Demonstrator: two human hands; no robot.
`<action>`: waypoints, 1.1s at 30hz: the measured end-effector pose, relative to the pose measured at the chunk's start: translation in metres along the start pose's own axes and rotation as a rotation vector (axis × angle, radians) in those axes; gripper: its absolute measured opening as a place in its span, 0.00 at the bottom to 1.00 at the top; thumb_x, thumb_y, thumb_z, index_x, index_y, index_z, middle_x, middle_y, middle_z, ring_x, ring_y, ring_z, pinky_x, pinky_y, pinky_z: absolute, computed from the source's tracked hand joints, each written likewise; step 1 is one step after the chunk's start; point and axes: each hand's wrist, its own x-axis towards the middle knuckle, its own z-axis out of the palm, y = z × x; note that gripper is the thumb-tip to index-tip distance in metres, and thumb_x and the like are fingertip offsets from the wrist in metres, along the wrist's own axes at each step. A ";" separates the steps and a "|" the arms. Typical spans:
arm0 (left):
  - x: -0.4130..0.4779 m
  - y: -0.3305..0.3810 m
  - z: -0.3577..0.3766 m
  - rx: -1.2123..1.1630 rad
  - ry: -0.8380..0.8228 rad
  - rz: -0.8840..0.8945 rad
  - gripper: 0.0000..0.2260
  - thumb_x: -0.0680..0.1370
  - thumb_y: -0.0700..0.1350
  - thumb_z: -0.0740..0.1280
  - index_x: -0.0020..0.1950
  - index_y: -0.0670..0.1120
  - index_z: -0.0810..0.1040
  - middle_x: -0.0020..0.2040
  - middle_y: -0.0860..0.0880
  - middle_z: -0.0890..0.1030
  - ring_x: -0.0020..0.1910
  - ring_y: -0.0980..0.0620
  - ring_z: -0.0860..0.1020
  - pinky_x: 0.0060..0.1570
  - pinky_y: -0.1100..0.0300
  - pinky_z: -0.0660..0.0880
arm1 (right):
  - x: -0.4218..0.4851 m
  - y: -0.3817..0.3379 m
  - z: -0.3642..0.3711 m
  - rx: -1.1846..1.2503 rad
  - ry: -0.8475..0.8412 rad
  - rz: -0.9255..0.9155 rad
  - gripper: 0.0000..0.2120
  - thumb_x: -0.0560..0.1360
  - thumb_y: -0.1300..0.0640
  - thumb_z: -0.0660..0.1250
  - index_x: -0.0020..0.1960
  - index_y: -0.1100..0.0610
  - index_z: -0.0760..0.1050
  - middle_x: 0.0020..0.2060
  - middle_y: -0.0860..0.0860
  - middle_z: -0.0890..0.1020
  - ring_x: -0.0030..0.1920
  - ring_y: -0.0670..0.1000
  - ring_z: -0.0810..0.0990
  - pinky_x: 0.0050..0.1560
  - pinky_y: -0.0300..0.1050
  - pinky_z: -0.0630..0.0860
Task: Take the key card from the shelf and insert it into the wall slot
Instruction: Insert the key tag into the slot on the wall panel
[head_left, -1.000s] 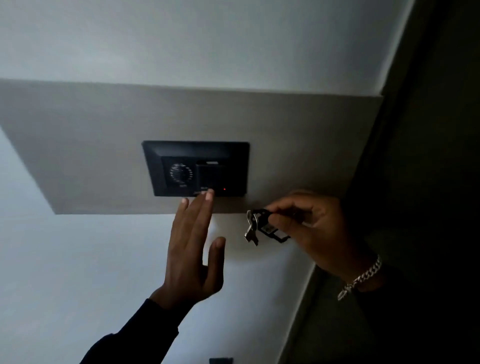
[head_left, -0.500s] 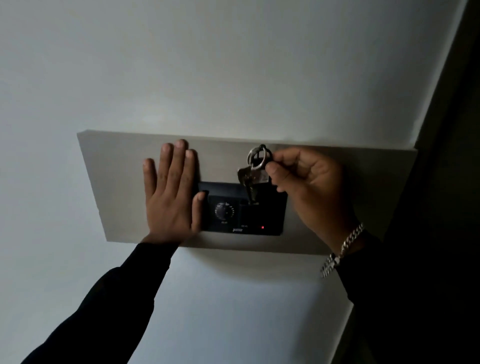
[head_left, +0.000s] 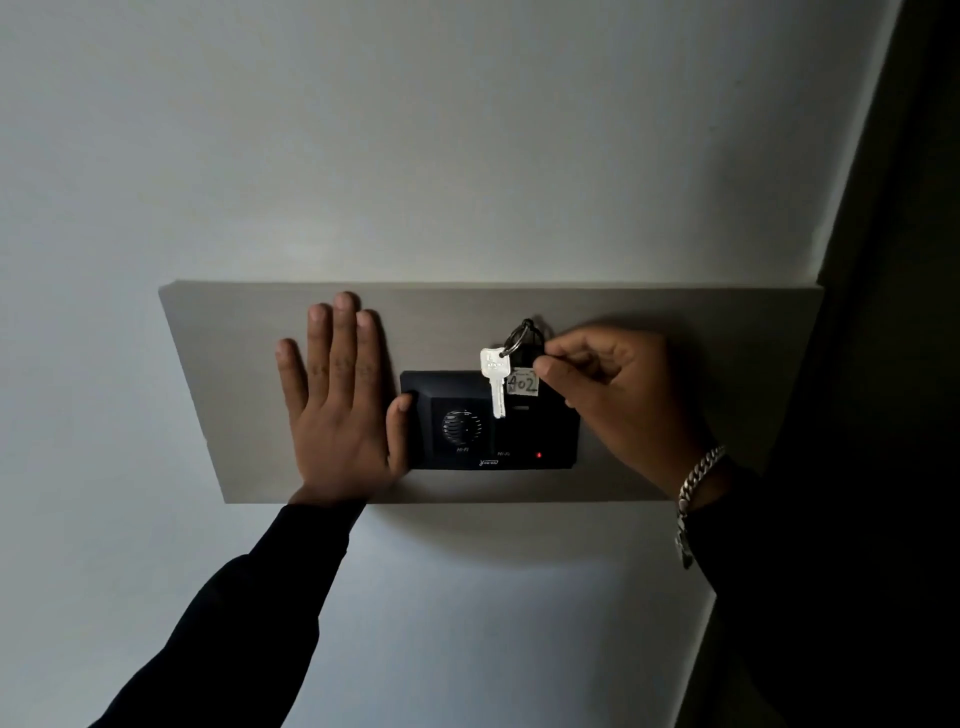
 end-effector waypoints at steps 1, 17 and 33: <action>0.000 0.000 0.000 -0.003 0.003 -0.001 0.31 0.81 0.55 0.48 0.80 0.40 0.53 0.82 0.44 0.51 0.83 0.42 0.49 0.79 0.40 0.46 | 0.000 0.001 -0.002 -0.008 0.003 0.009 0.04 0.70 0.59 0.73 0.44 0.57 0.83 0.33 0.52 0.84 0.33 0.47 0.81 0.39 0.49 0.80; 0.000 0.003 -0.003 -0.011 -0.027 -0.013 0.31 0.81 0.55 0.48 0.80 0.40 0.54 0.82 0.42 0.54 0.82 0.42 0.51 0.79 0.39 0.48 | 0.029 -0.048 0.000 -0.500 -0.172 -0.519 0.03 0.70 0.60 0.72 0.41 0.58 0.85 0.36 0.55 0.84 0.38 0.54 0.80 0.40 0.49 0.77; -0.002 0.000 0.002 0.002 -0.020 -0.007 0.31 0.81 0.55 0.47 0.80 0.40 0.54 0.82 0.43 0.52 0.83 0.43 0.50 0.80 0.40 0.47 | 0.000 -0.005 0.020 -0.334 0.179 -0.580 0.02 0.72 0.63 0.73 0.42 0.60 0.84 0.38 0.53 0.86 0.43 0.50 0.83 0.47 0.41 0.77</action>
